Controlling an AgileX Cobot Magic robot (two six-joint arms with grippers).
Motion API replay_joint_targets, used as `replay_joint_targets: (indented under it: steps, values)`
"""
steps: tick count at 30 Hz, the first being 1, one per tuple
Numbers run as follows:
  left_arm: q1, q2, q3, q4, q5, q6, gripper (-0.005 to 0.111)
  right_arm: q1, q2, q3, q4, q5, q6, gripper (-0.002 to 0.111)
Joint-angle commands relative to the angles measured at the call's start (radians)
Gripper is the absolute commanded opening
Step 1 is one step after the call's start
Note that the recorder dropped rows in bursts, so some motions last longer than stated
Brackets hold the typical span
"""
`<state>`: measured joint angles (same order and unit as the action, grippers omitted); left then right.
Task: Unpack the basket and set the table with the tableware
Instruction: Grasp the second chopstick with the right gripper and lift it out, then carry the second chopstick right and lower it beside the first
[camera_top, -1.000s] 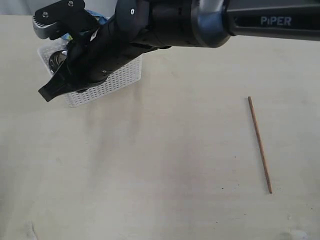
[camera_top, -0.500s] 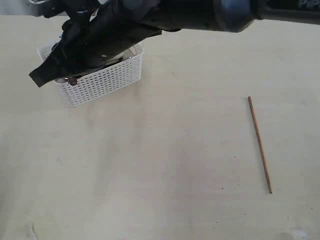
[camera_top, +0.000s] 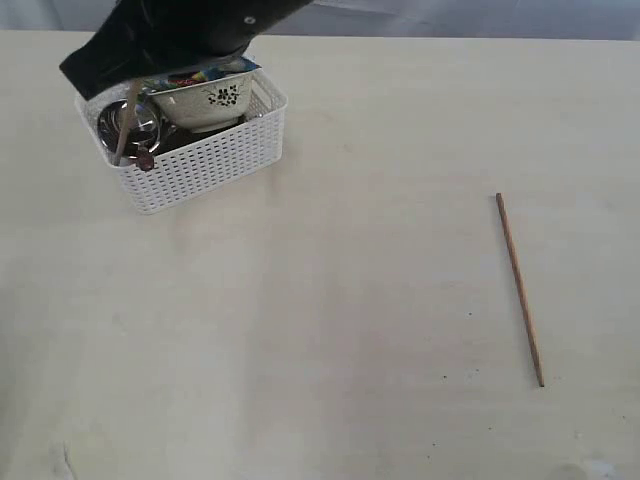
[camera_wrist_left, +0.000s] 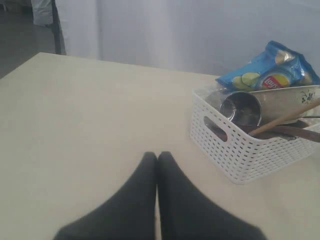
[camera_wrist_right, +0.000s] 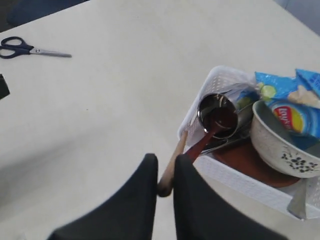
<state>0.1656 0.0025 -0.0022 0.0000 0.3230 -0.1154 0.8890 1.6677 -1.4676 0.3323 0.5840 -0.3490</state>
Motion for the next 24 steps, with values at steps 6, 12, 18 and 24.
replay_joint_targets:
  steps: [6, 12, 18, 24]
  values:
    - [-0.005, -0.002, 0.002, 0.000, -0.004, 0.002, 0.000, 0.000, -0.188, -0.007, -0.053, 0.073, 0.077, 0.000]
    - [-0.005, -0.002, 0.002, 0.000, -0.004, 0.002, 0.000, 0.000, -0.316, -0.009, -0.229, 0.205, 0.248, 0.000]
    - [-0.005, -0.002, 0.002, 0.000, -0.004, 0.002, 0.000, 0.000, -0.385, -0.026, -0.560, 0.599, 0.486, 0.000]
    - [-0.005, -0.002, 0.002, 0.000, -0.004, 0.002, 0.000, -0.097, -0.392, -0.045, -0.513, 0.637, 0.491, 0.000]
